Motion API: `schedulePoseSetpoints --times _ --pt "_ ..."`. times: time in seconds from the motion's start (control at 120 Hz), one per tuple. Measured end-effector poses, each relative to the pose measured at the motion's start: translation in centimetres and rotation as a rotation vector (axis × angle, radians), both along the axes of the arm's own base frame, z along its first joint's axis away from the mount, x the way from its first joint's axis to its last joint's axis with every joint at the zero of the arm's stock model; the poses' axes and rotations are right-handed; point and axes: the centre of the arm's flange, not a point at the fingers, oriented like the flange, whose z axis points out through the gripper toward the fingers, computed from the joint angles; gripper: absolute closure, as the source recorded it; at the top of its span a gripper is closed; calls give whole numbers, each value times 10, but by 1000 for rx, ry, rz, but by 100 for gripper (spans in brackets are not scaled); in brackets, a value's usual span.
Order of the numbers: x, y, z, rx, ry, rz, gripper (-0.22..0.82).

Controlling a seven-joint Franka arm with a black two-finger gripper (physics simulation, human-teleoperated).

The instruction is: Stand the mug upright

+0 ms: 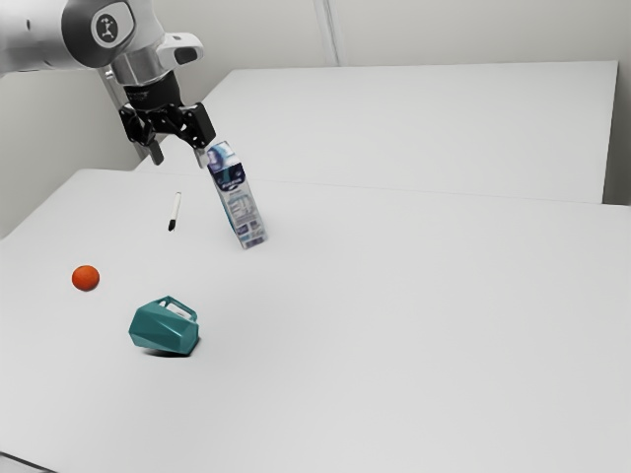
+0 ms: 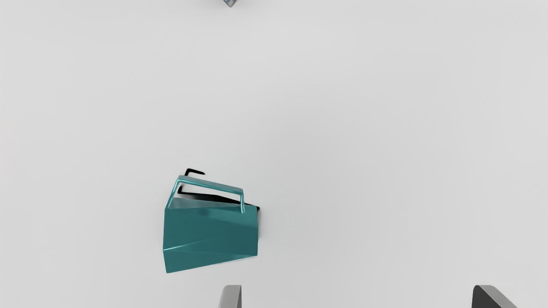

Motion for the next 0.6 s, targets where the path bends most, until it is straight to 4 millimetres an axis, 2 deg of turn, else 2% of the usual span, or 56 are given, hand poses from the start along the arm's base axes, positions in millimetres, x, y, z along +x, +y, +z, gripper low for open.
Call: schedulePoseSetpoints --times 0.2,0.458,0.525,0.6 --pt "1 -1 -1 0 2 0 2" --pt "-10 -2 0 -2 12 -7 2" --pt "-15 3 0 -4 15 2 2" --pt "-18 20 -2 -6 21 32 2"
